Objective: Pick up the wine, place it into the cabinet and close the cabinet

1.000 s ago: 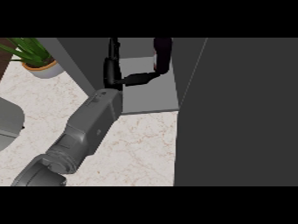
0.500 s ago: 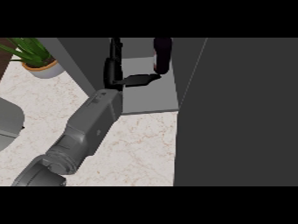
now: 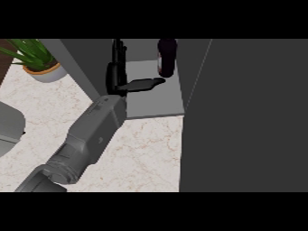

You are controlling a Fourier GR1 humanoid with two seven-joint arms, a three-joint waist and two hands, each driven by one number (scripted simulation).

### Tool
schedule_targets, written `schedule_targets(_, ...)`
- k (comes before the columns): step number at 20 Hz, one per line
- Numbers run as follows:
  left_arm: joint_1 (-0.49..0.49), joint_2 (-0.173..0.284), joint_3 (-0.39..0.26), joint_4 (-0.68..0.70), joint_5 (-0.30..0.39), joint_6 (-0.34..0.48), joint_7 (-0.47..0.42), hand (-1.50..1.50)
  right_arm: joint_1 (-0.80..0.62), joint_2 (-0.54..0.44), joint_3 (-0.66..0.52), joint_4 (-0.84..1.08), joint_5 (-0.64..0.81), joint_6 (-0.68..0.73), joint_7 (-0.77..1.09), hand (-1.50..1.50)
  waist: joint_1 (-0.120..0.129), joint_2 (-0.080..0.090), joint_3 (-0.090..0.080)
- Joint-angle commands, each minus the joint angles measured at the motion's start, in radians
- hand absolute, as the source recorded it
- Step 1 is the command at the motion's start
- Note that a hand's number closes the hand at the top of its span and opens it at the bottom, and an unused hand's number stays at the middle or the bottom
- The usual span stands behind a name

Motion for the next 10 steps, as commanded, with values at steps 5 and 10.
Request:
schedule_targets(5,0.192,0.001,-0.186,-0.171,0.170,0.036,0.005,-1.50,0.074,-0.010,-0.010,-0.091,-0.042,0.007,0.026,-1.50,0.011,-0.007,-0.001)
schedule_targets(10,0.333,0.001,-0.414,-0.437,0.257,0.186,0.049,-1.50,0.078,0.004,0.020,-0.111,0.018,-0.023,0.029,-1.50,0.045,-0.012,-0.001)
